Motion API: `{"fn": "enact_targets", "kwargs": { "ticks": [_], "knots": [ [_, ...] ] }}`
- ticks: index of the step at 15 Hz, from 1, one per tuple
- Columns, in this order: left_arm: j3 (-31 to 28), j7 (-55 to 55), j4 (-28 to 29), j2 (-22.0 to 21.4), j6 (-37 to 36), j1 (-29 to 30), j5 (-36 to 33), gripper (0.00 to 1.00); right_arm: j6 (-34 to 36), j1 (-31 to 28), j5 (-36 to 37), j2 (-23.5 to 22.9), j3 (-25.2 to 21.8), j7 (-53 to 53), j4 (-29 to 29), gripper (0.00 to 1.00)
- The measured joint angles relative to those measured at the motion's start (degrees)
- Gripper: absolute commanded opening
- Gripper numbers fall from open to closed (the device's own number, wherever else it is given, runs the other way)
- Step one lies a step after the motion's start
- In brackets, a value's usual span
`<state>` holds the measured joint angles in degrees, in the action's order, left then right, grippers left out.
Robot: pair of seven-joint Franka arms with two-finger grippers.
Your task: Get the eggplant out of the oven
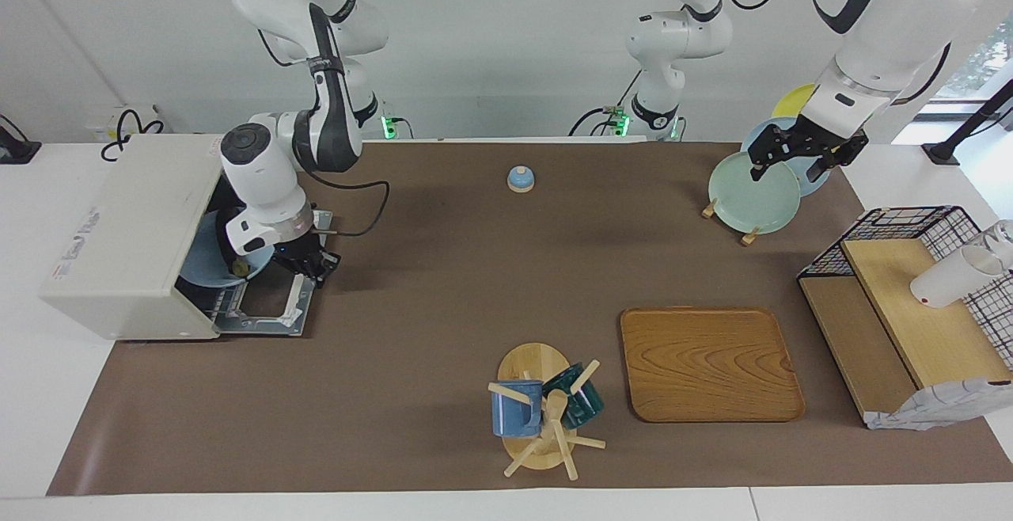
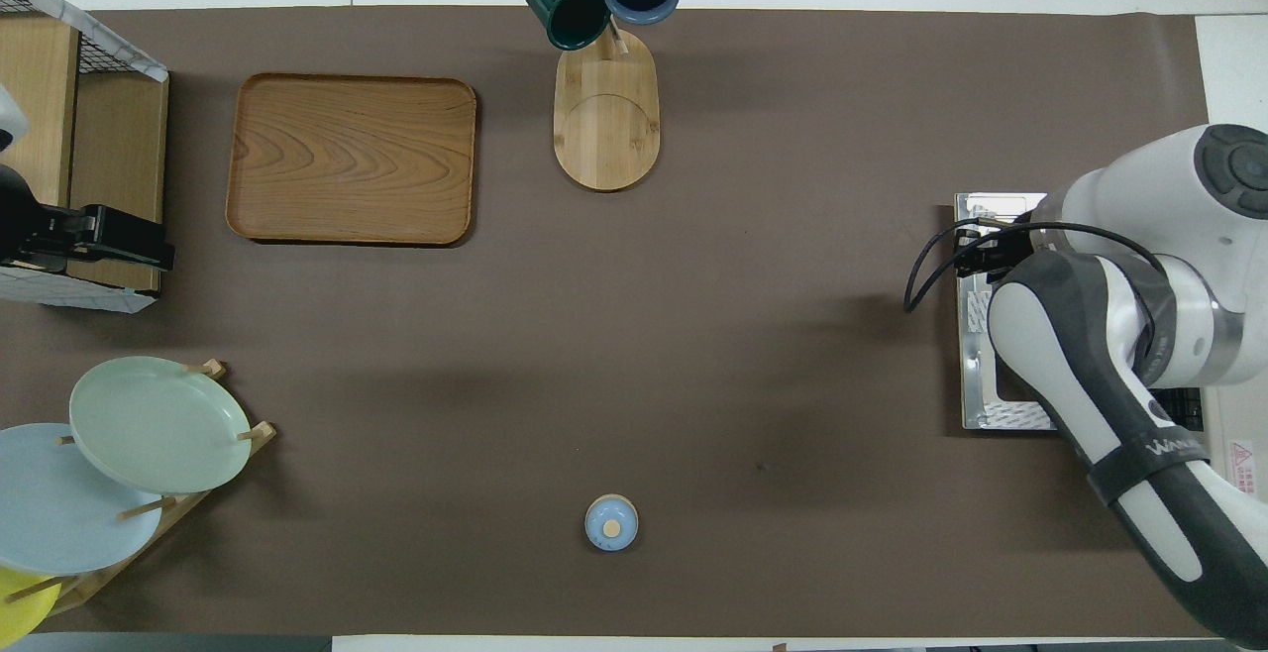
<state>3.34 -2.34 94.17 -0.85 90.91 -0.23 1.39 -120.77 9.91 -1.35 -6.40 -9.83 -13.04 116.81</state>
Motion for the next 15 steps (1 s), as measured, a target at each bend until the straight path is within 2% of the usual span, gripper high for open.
{"fn": "enact_targets", "kwargs": {
  "ticks": [4,7,11,12,13,15],
  "knots": [
    [0.0,0.0,0.0,0.0,0.0,0.0,0.0,1.0,4.38,-0.64,7.61,1.7,-0.19,0.0,-0.07,0.57],
    [0.0,0.0,0.0,0.0,0.0,0.0,0.0,1.0,4.03,-1.07,8.47,1.77,-0.18,0.44,1.56,0.54],
    [0.0,0.0,0.0,0.0,0.0,0.0,0.0,1.0,1.35,-3.92,8.53,1.97,-0.2,7.2,4.06,0.53],
    [0.0,0.0,0.0,0.0,0.0,0.0,0.0,1.0,1.26,-4.46,8.53,2.05,-0.21,8.23,4.33,0.48],
    [0.0,0.0,0.0,0.0,0.0,0.0,0.0,1.0,1.23,-4.79,8.53,2.18,-0.21,8.78,4.63,0.3],
    [0.0,0.0,0.0,0.0,0.0,0.0,0.0,1.0,0.35,-4.86,8.53,2.51,-0.17,8.88,5.57,0.05]
  ]
}}
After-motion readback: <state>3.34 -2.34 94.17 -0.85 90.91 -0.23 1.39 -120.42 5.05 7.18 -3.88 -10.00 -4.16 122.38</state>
